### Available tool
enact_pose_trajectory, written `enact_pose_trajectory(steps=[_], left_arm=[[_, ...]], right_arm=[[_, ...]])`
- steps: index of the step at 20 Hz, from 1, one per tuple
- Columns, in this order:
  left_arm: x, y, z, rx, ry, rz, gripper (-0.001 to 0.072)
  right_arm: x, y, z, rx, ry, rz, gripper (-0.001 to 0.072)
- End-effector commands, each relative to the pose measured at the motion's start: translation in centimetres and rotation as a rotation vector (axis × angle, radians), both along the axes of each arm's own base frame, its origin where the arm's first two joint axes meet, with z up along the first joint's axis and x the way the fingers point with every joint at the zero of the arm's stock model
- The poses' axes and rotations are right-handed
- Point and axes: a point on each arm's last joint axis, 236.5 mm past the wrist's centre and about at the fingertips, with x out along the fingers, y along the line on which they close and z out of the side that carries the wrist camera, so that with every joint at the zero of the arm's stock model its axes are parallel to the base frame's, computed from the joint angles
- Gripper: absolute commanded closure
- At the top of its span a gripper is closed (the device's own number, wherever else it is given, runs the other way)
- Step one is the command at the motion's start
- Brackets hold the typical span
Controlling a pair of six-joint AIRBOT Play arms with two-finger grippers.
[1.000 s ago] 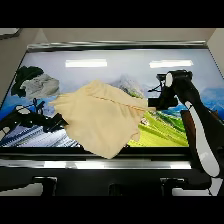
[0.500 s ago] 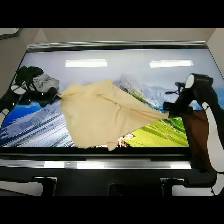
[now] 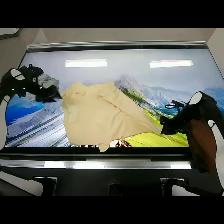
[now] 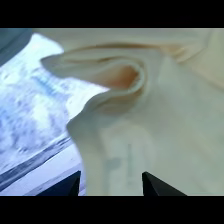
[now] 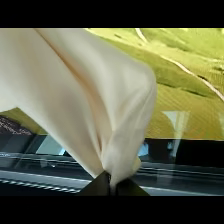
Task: Fold the shirts.
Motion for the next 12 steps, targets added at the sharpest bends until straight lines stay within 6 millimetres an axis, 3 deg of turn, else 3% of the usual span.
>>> enact_pose_trajectory(steps=[1, 7, 10, 12], left_arm=[[-7.7, 4.1, 0.1, 0.134, 0.174, -0.026, 0.0233], [-18.9, -6.0, -5.4, -0.190, 0.250, -0.023, 0.0239], [-22.1, -8.5, -7.9, -0.199, 0.310, -0.051, 0.0239], [-22.6, -9.5, -8.5, -0.188, 0.312, -0.080, 0.0239]], right_arm=[[0.4, 0.3, 0.2, 0.009, -0.041, -0.013, 0.0674], [0.8, 0.2, 0.1, 0.005, -0.058, -0.019, 0.0674], [0.9, 0.2, 0.1, 0.004, -0.063, -0.021, 0.0674], [0.8, 0.2, 0.1, 0.006, -0.057, -0.019, 0.0673]])
